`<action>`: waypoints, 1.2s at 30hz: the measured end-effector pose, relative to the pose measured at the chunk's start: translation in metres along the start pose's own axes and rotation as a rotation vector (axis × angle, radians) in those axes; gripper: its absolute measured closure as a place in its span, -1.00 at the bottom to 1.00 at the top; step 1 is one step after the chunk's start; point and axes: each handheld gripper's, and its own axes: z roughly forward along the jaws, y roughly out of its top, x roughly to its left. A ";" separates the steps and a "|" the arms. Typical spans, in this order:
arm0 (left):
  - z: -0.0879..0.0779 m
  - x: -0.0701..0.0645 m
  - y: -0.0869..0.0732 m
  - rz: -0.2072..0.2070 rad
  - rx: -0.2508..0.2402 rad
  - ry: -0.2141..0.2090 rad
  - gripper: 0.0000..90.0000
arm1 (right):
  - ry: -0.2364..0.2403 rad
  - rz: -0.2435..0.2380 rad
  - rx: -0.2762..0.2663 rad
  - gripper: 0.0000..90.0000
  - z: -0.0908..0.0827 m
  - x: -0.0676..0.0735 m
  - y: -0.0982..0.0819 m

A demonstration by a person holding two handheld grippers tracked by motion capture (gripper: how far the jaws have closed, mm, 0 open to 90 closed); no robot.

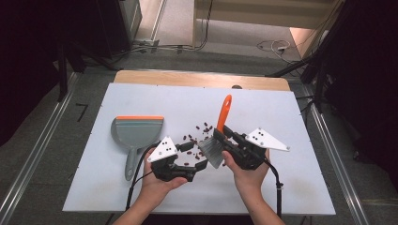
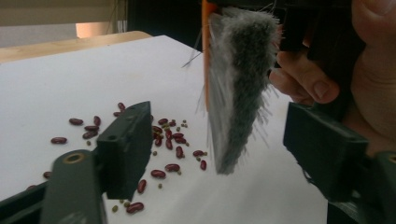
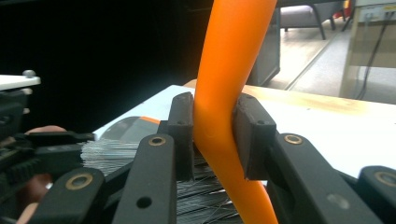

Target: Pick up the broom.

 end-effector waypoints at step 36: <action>-0.019 0.015 0.002 0.026 0.000 -0.095 0.92 | 0.428 0.005 0.074 0.00 0.000 -0.022 0.005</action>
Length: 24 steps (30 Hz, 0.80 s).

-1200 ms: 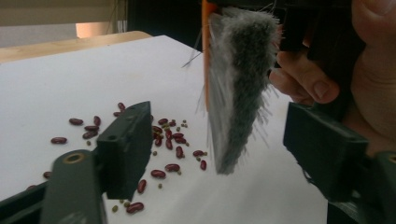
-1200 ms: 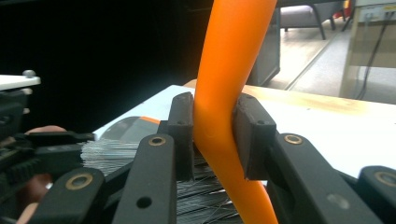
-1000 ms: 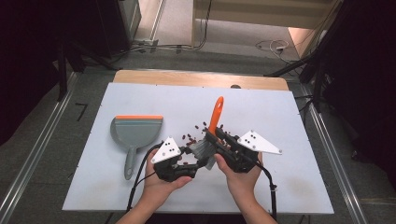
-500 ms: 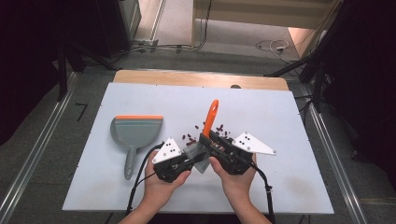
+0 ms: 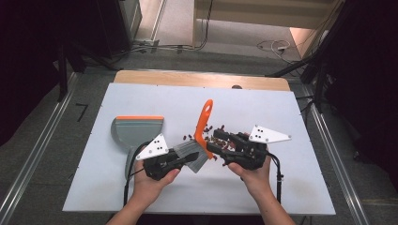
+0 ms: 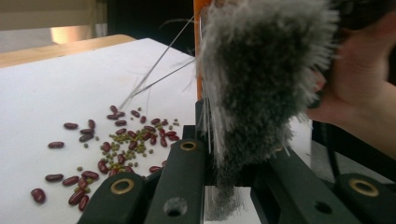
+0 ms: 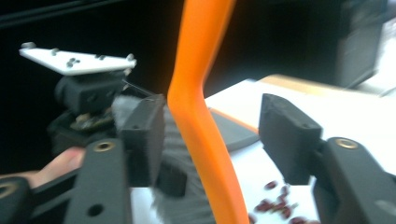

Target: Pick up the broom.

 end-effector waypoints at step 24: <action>0.004 0.007 -0.002 -0.039 0.027 -0.337 0.92 | 0.346 0.082 0.128 0.41 0.014 -0.014 -0.018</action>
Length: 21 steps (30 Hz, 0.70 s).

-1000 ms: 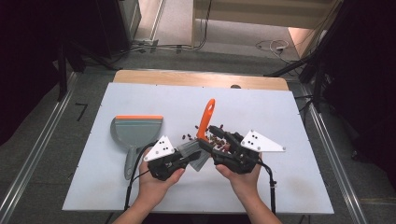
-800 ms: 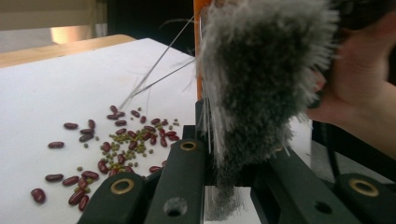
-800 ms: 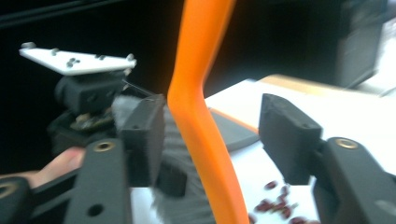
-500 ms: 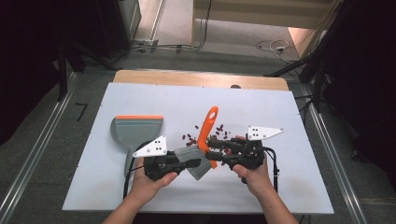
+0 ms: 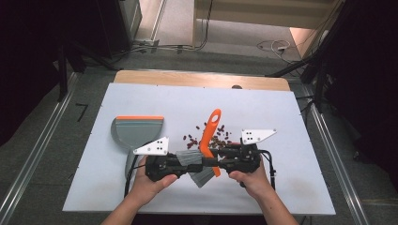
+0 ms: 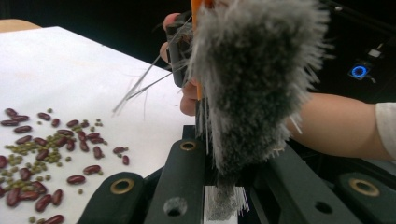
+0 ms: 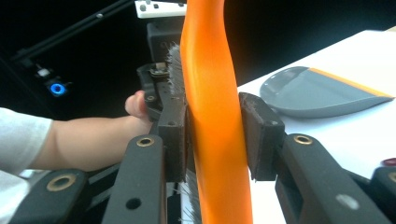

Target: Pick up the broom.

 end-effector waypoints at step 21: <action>-0.009 -0.003 -0.001 -0.023 -0.041 0.139 -0.26 | -0.113 0.025 0.006 0.53 -0.008 0.004 0.006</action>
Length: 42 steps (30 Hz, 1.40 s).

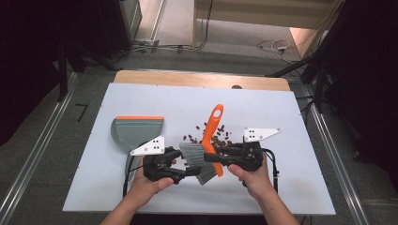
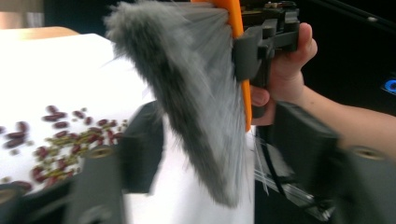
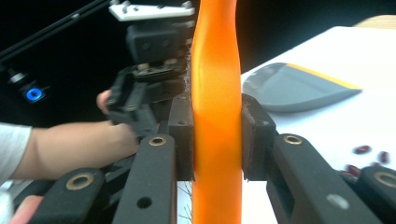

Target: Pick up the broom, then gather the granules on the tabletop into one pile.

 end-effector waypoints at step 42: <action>-0.075 -0.001 -0.025 0.077 0.029 0.358 -0.99 | -0.786 0.018 0.284 0.53 -0.044 -0.052 0.038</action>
